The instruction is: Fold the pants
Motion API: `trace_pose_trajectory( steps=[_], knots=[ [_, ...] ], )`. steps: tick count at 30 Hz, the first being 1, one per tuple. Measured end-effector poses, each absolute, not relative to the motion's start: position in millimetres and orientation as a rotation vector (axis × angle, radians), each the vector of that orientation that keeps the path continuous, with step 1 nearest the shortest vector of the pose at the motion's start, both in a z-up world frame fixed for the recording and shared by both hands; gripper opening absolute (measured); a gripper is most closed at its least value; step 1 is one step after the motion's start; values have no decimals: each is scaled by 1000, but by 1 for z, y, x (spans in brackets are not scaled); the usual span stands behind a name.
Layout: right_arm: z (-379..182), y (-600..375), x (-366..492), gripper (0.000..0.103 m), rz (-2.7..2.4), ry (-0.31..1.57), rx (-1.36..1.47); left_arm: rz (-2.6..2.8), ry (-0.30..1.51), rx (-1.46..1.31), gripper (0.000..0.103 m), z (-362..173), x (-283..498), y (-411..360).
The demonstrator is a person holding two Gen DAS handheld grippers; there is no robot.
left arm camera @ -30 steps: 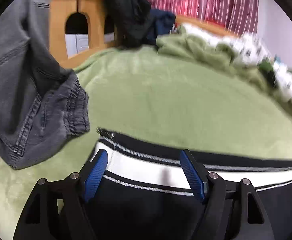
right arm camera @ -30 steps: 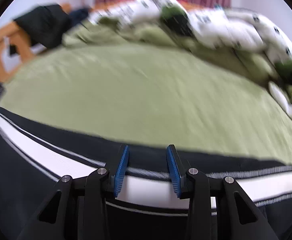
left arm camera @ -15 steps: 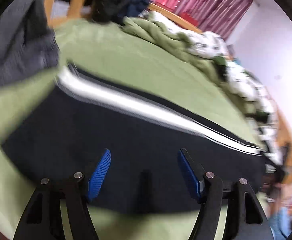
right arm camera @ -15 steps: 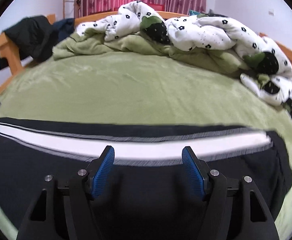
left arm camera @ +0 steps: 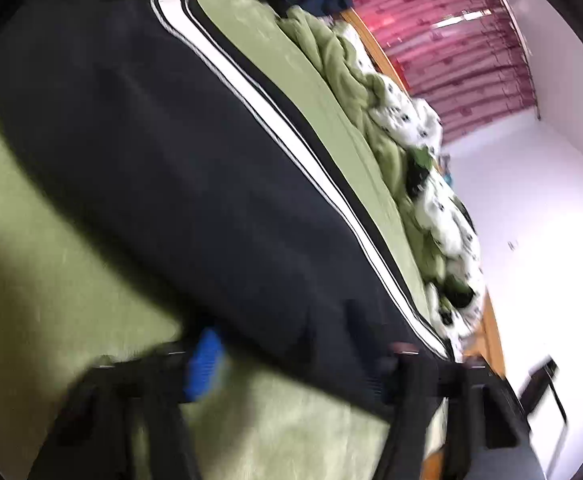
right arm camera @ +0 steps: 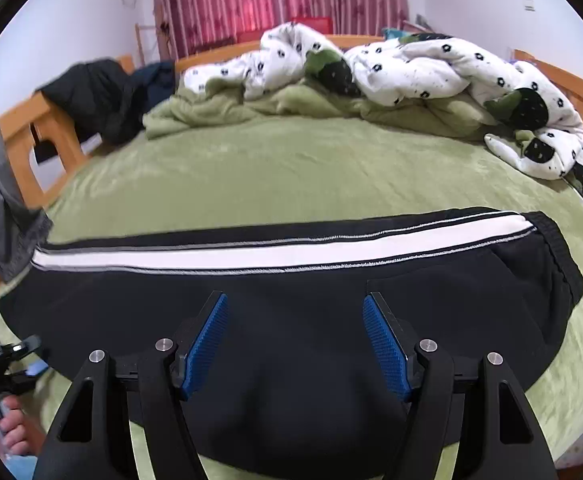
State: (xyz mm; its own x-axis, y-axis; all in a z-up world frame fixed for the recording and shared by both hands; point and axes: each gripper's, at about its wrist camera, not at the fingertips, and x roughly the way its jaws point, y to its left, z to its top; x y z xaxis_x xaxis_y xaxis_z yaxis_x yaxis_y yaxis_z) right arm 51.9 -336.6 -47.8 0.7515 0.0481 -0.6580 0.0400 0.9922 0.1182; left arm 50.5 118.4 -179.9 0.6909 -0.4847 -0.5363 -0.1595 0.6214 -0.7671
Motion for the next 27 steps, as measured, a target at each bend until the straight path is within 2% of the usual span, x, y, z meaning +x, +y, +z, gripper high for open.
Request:
trace_pose_trajectory(
  steps=[1, 3, 7, 15, 17, 18, 19, 24, 27],
  knots=[
    [-48, -335, 48, 69, 4, 714, 132, -197, 815, -886, 16, -182, 54, 121],
    [-49, -332, 45, 69, -3, 715, 122, -254, 813, -912, 14, -189, 61, 137],
    [-48, -331, 43, 69, -22, 724, 94, -245, 759, -853, 16, -179, 47, 170],
    [-40, -325, 40, 69, -22, 713, 107, -202, 773, -875, 17, -167, 44, 209],
    [-36, -321, 40, 69, -17, 705, 85, -82, 728, -882, 23, -167, 31, 227],
    [-34, -318, 39, 69, -15, 696, 72, -42, 701, -911, 36, -169, 27, 240],
    [-33, -317, 40, 69, -10, 693, 65, -34, 693, -934, 39, -172, 28, 248],
    [-27, -303, 41, 69, 26, 683, 64, -55, 731, -1019, 38, -183, 46, 270],
    [-25, -294, 41, 69, 40, 677, 61, -41, 736, -944, 44, -179, 48, 260]
  ],
)
